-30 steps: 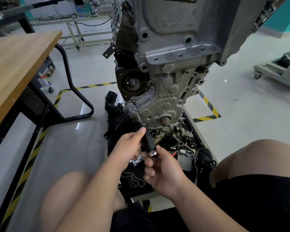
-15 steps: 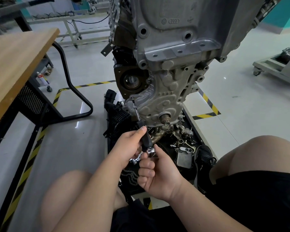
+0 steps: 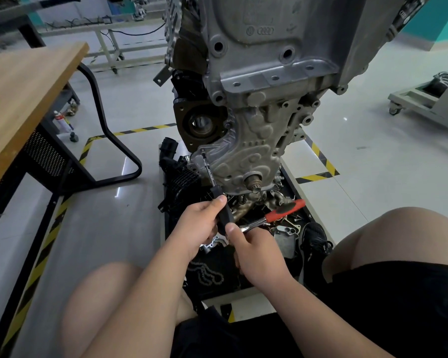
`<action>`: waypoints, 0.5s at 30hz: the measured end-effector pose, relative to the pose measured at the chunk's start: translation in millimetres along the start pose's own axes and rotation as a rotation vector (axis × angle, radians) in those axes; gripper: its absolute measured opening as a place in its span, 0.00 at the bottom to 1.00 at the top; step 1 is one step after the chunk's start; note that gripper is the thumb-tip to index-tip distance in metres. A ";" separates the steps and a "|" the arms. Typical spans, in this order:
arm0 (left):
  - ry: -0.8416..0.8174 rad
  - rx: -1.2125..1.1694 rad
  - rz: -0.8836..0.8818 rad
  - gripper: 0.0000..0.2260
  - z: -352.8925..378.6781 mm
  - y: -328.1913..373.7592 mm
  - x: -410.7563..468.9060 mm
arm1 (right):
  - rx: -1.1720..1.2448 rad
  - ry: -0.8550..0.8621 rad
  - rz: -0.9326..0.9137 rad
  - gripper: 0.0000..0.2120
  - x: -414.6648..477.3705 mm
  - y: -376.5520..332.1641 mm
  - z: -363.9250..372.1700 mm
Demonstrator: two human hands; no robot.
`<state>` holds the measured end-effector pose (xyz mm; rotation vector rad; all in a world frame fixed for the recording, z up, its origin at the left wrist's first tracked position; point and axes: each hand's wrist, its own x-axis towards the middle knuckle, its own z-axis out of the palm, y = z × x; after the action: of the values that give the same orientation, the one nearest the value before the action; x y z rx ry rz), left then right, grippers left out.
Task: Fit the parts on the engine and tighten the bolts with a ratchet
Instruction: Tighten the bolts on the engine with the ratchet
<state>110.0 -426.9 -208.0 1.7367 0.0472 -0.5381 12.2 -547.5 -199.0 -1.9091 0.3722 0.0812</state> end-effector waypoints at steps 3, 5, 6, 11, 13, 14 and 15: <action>0.017 0.010 -0.004 0.19 0.1 -0.1 -0.4 | -0.362 0.045 -0.129 0.26 0.6 -3.7 -7.0; 0.021 0.008 -0.008 0.19 0.2 0.1 -0.5 | -0.518 0.079 -0.170 0.24 0.5 -7.9 -7.8; 0.022 0.006 -0.009 0.20 -0.1 0.1 -0.5 | -0.561 0.087 -0.173 0.24 0.7 -9.3 -7.1; 0.046 0.030 -0.020 0.24 -0.8 0.3 -2.2 | -0.640 0.074 -0.161 0.26 -0.3 -11.6 -4.5; 0.050 0.038 -0.021 0.25 -1.0 1.2 -3.0 | -0.530 0.065 -0.138 0.27 0.6 -9.9 -3.5; 0.052 0.037 -0.023 0.24 -0.9 1.8 -3.4 | -0.419 0.053 -0.116 0.28 1.6 -7.5 -2.9; 0.054 0.032 -0.026 0.22 -0.8 2.5 -3.8 | -0.285 0.032 -0.087 0.29 2.5 -5.2 -2.6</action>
<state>107.7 -425.8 -204.2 1.7840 0.1001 -0.5135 15.8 -548.8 -194.0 -2.2082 0.3107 0.0477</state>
